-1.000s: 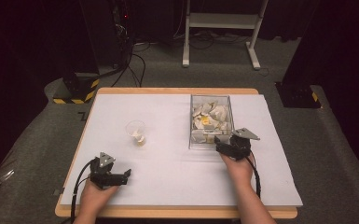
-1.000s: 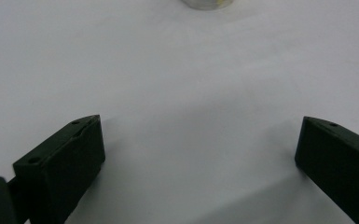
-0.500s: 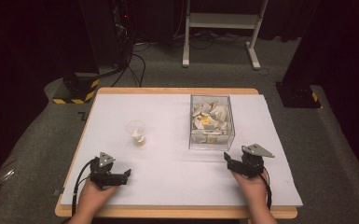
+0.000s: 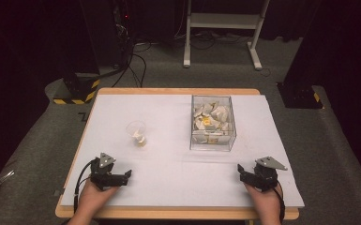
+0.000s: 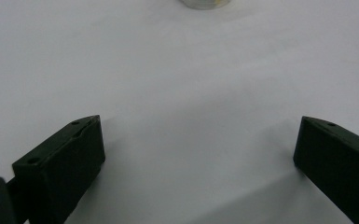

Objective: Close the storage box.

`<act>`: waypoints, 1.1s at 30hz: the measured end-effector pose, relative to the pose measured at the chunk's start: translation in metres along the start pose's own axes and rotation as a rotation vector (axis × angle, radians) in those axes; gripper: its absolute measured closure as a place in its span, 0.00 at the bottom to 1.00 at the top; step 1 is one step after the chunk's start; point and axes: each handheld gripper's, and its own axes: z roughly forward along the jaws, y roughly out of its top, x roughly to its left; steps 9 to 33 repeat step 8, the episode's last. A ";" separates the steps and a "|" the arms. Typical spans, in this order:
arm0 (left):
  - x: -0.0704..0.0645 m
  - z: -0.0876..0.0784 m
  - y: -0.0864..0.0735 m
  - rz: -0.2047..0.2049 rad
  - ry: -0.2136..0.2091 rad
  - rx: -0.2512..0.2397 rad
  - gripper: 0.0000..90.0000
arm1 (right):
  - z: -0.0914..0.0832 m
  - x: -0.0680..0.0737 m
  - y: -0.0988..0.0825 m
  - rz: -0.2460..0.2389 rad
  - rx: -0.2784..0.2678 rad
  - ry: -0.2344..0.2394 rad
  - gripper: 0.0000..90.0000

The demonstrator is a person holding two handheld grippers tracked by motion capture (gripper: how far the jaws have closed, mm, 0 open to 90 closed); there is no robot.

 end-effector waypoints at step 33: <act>0.000 0.000 0.000 0.003 0.001 0.002 0.03 | 0.002 0.003 0.000 -0.027 0.021 -0.004 0.23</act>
